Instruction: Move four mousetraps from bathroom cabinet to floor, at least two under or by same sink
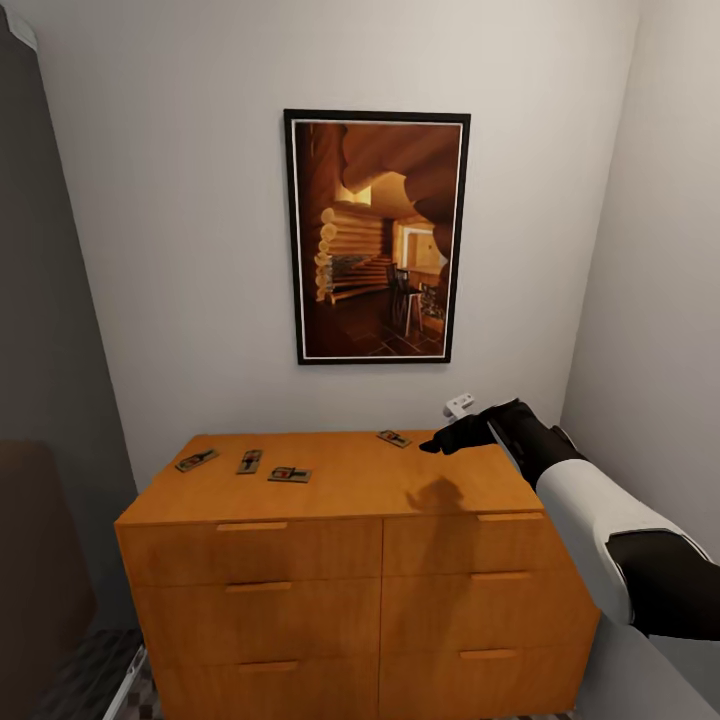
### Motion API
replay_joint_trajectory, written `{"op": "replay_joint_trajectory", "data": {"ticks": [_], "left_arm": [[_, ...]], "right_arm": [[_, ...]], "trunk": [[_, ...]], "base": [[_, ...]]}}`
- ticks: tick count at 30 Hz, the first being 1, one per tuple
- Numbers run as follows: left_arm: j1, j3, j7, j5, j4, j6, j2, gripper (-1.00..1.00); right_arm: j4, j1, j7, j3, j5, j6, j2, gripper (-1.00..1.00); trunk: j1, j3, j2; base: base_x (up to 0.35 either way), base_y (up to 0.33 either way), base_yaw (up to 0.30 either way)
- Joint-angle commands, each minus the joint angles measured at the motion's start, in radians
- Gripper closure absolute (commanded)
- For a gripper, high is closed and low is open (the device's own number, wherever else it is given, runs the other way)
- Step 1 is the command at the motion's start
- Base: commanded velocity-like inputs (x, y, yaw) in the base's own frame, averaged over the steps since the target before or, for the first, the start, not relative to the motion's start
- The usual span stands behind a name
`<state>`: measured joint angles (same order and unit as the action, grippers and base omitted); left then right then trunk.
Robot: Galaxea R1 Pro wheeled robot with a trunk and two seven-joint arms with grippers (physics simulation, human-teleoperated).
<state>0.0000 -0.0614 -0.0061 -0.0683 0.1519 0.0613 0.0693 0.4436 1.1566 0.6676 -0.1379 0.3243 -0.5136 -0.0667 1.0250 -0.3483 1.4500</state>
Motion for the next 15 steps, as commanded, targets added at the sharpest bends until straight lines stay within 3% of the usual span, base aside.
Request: {"op": "replay_joint_trajectory", "data": {"ticks": [1,15], "left_arm": [[0.0,0.0,0.0,0.0,0.0,0.0,0.0,-1.0],[0.0,0.001,0.0,0.001,-0.062,0.0,0.0,-1.0]], "right_arm": [[0.0,0.0,0.0,0.0,0.0,0.0,0.0,-1.0],[-0.016,0.0,0.0,0.0,-0.001,0.002,0.001,-1.0]], "trunk": [[0.0,0.0,0.0],[0.0,0.0,0.0]], "base": [[0.022,0.0,0.0],[0.059,0.0,0.0]]}}
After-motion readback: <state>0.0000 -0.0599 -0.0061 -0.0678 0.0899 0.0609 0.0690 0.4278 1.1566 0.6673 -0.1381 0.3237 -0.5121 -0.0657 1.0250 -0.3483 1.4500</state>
